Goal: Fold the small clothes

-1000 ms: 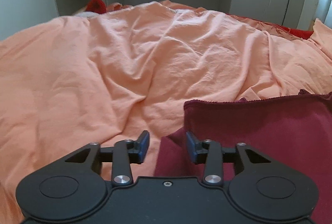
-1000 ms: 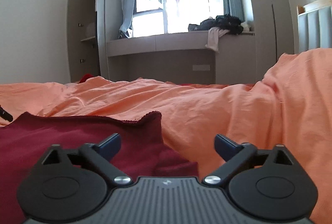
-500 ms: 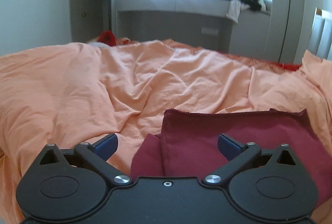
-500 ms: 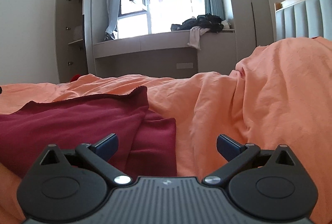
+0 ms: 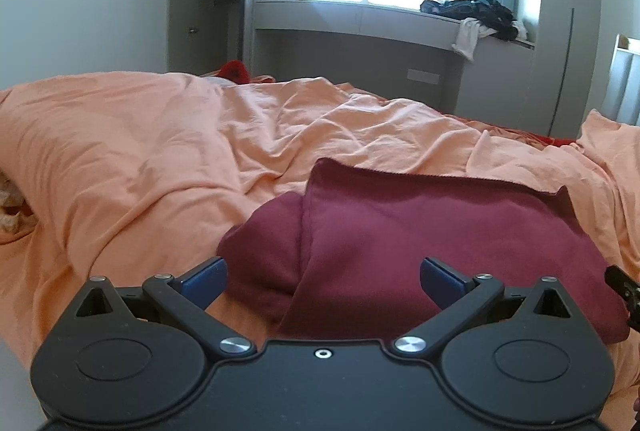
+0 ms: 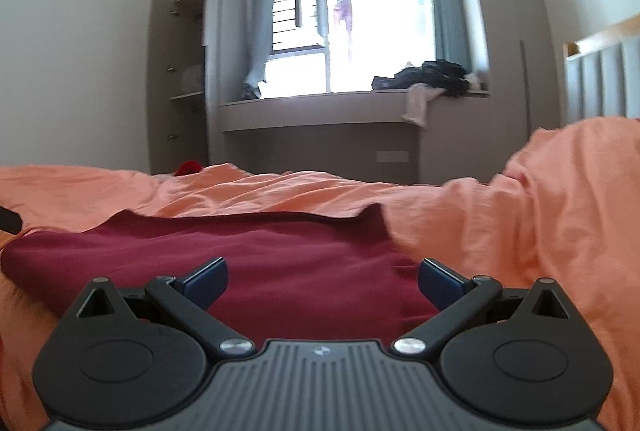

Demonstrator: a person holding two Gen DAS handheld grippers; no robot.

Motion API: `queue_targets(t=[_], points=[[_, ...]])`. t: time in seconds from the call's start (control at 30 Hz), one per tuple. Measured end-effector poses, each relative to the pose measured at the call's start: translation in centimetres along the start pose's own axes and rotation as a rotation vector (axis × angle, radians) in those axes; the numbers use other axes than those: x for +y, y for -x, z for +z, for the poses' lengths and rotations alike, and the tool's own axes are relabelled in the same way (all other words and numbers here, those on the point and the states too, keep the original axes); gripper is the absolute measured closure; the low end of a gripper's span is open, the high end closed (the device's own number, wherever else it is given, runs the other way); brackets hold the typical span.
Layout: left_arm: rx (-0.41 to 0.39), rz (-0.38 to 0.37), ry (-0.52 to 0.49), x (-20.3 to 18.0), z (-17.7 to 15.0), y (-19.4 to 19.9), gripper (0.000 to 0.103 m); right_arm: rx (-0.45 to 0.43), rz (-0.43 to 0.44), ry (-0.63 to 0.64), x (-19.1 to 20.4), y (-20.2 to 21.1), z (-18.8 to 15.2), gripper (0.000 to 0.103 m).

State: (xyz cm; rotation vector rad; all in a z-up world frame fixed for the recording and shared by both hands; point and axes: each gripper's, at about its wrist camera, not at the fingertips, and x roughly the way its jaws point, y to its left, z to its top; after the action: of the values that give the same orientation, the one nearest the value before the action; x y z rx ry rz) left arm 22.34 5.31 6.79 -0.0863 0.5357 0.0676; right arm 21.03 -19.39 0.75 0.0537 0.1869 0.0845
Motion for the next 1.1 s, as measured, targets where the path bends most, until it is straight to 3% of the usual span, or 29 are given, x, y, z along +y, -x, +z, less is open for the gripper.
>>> queue_targets(t=[0.2, 0.4, 0.57, 1.1], points=[[0.01, 0.005, 0.071, 1.2, -1.7, 1.0, 0.001, -0.002, 0.013, 0.043, 3.7, 0.3, -0.2, 0.0], [0.021, -0.008, 0.07, 1.0, -3.6, 0.4, 0.001, -0.002, 0.013, 0.071, 6.3, -0.4, -0.2, 0.0], [0.014, -0.024, 0.146, 1.6, -4.0, 0.0, 0.001, 0.011, 0.001, 0.105, 7.6, -1.6, -0.5, 0.0], [0.179, -0.127, 0.366, 4.9, -4.4, -3.3, 0.001, 0.008, -0.056, 0.156, 10.2, -4.5, -2.5, 0.0]])
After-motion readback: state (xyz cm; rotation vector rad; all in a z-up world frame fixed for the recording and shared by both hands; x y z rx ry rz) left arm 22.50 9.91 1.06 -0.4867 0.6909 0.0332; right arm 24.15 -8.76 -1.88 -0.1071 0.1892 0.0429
